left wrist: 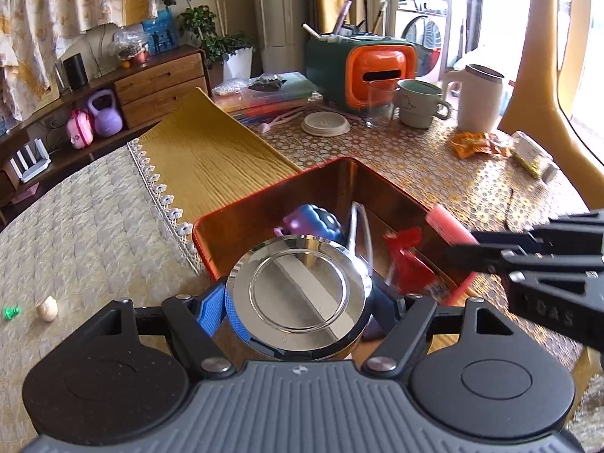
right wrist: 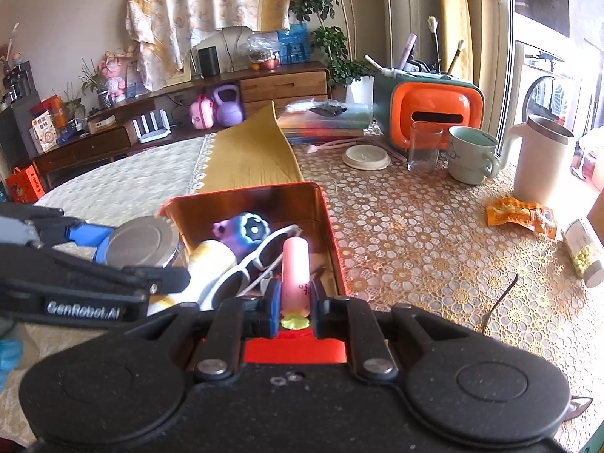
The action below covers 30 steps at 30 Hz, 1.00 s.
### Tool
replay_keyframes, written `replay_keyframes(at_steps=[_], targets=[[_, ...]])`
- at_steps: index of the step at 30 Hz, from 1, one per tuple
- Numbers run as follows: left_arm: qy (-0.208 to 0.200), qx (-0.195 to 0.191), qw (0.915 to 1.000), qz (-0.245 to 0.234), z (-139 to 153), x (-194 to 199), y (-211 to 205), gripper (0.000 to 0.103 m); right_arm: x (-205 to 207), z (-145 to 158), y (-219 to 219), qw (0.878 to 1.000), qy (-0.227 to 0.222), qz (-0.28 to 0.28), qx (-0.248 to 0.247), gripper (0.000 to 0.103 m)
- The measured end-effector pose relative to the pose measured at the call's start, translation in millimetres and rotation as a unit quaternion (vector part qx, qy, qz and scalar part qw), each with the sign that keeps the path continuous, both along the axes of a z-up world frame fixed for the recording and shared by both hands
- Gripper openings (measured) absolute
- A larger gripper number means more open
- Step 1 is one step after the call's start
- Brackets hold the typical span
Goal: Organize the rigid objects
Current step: 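Lower the tin into the box and open the left gripper while the right gripper releases the pink stick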
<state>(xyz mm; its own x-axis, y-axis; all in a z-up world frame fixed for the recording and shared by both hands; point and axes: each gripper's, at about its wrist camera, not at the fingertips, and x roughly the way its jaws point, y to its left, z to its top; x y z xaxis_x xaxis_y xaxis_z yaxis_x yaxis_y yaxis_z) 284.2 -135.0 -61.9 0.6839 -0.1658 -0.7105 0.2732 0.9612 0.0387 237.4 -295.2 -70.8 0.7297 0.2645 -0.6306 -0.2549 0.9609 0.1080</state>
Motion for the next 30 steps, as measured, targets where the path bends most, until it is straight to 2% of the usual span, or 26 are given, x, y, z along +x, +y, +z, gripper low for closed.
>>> replay_keyframes(at_steps=[8,14,20,30], targets=[[0.004,0.01,0.9997,0.02,-12,33,-4,0.077,17,-8,1,1.0,0.008,0.0,-0.006,0.015],[0.012,-0.002,0.9995,0.03,-20,48,-3,0.077,22,-16,2,1.0,0.016,0.004,-0.011,0.015],[0.018,-0.014,0.9992,0.033,-25,51,0,0.077,24,-20,3,1.0,0.022,0.008,-0.013,0.015],[0.024,-0.026,0.999,0.028,-26,47,4,0.077,24,-21,4,0.999,0.022,0.003,-0.026,0.022]])
